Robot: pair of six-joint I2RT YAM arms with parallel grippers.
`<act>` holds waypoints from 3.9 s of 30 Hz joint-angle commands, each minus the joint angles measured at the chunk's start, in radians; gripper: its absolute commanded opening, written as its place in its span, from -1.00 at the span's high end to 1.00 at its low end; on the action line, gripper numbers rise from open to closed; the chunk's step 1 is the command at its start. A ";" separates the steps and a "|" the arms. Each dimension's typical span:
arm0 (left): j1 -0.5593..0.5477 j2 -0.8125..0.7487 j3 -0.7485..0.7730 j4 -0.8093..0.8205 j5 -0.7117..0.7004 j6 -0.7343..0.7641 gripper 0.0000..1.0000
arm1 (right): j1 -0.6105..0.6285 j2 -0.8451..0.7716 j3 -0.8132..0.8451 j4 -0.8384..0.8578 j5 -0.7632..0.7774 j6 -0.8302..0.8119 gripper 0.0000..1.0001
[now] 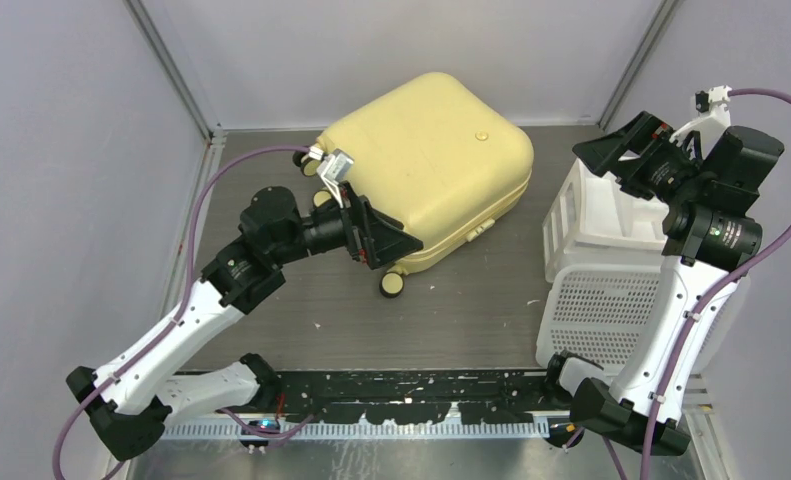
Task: Open, take out, and arrange the luggage
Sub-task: Adjust the luggage at the center of the board.
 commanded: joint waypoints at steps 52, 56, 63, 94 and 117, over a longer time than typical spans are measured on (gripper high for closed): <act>0.007 0.413 0.130 -0.454 -0.325 0.802 -0.46 | 0.449 0.001 -0.187 -0.260 -0.171 -0.724 -0.99; 0.007 0.401 0.099 -0.409 -0.319 0.782 -0.07 | 0.443 -0.004 -0.197 -0.252 -0.182 -0.716 -0.99; 0.013 0.317 0.040 -0.398 -0.378 0.812 0.98 | 0.429 -0.008 -0.199 -0.249 -0.192 -0.708 -0.99; 0.666 -0.145 0.098 -0.631 -0.361 0.380 -0.60 | 0.547 0.440 0.050 0.186 0.318 -0.318 0.29; 1.000 0.553 0.141 -0.054 0.088 -0.031 -0.99 | 0.716 0.861 0.177 0.337 0.297 -0.237 0.36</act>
